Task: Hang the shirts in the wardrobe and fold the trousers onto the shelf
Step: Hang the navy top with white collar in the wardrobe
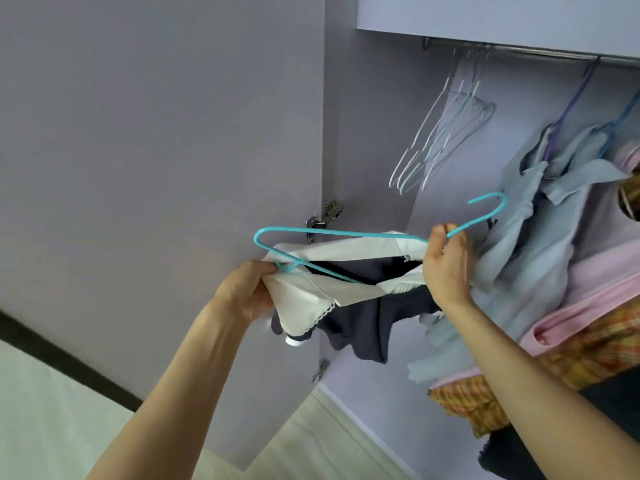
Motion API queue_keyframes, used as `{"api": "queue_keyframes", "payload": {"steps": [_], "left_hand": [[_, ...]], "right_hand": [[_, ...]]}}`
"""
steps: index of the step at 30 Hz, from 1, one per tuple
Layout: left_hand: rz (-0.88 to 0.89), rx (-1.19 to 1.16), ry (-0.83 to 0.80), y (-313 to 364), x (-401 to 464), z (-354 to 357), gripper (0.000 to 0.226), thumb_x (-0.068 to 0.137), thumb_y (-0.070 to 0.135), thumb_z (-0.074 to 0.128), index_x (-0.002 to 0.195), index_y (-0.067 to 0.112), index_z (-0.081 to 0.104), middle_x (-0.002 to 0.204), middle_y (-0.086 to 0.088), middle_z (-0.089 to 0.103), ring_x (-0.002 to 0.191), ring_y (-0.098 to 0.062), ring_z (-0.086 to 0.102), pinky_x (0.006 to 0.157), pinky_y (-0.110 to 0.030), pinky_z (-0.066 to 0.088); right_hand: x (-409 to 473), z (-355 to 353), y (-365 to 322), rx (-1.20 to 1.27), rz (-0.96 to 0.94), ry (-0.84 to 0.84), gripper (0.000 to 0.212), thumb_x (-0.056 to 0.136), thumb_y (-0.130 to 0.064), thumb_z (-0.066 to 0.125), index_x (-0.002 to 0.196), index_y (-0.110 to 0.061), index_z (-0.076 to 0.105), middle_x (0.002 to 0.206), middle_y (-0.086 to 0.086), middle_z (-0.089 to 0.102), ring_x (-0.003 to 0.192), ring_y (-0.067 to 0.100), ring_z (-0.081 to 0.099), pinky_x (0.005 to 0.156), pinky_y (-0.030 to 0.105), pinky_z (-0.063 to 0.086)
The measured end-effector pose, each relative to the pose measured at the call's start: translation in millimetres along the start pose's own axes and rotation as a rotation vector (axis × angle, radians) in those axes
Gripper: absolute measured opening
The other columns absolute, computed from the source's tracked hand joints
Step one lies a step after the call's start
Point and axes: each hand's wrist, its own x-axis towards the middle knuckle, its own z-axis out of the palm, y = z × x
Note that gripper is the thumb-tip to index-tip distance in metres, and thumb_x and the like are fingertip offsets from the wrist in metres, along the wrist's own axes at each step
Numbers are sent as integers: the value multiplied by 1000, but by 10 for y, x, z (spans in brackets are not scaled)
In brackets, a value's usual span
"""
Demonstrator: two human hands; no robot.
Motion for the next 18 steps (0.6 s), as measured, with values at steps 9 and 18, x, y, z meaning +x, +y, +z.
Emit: {"api": "queue_keyframes", "payload": {"steps": [9,18], "left_hand": [[140,292,-20,181,-112,62,34,75,25,56,100,5,67,99,-20,66,85,-32,61,81,-39,46],[252,535,-155,150,-252,74,81,48,50,80,120,28,52,116,-6,62,97,-17,65,88,-36,52]], "right_hand": [[-195,177,248,-14,167,-52,26,95,-7,38,94,10,58,107,28,52,111,36,44,90,36,31],[-180,277,270,128,316,4,22,97,-9,38,101,8,51,107,27,53,98,34,51,72,26,32]]}}
